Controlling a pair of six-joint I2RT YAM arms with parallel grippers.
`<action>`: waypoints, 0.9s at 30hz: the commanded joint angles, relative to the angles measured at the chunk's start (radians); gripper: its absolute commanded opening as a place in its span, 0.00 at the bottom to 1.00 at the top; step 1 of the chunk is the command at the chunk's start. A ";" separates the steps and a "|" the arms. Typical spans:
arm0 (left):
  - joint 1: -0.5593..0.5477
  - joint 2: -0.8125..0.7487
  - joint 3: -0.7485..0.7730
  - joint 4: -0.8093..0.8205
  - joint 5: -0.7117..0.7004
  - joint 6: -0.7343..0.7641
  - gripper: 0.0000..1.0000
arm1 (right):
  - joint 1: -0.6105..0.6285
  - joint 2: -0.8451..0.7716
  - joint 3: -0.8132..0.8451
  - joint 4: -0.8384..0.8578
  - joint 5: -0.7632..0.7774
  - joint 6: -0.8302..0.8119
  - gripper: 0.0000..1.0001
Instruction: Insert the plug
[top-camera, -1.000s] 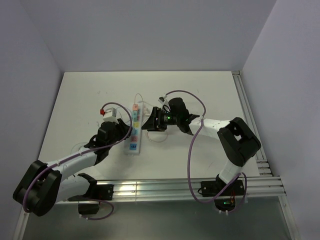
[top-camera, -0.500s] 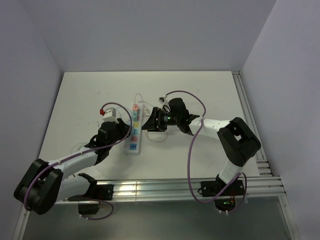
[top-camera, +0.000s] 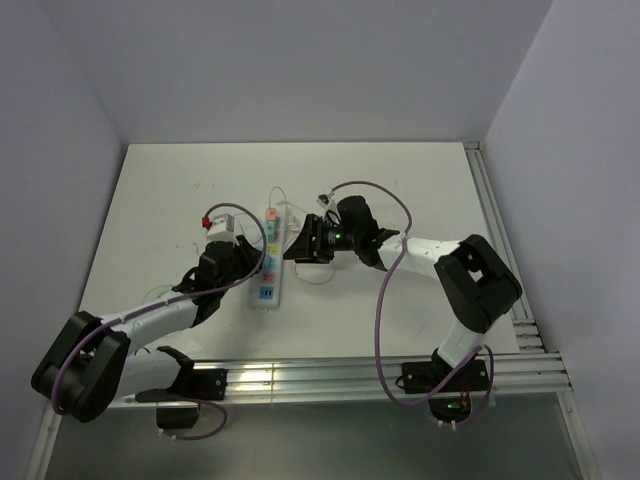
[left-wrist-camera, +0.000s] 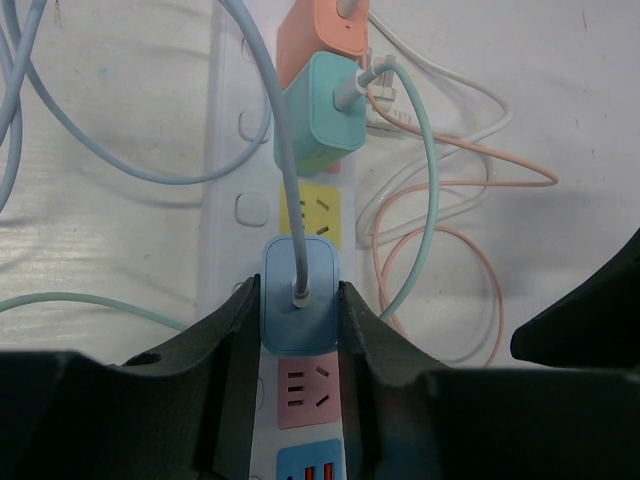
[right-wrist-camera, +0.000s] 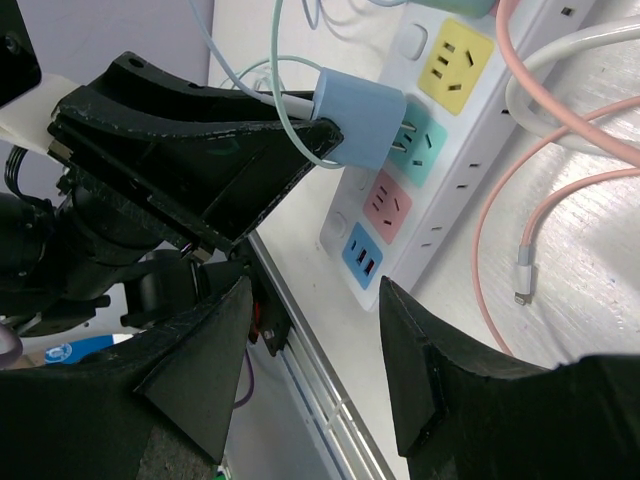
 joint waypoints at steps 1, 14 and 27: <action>-0.018 0.034 0.059 -0.072 -0.040 0.028 0.00 | -0.006 -0.028 -0.009 0.037 -0.004 -0.007 0.61; -0.146 0.195 0.175 -0.310 -0.235 -0.043 0.00 | -0.006 -0.049 -0.015 0.011 0.017 -0.007 0.61; -0.235 0.419 0.280 -0.495 -0.321 -0.115 0.00 | -0.038 -0.212 -0.115 -0.073 0.191 0.005 0.60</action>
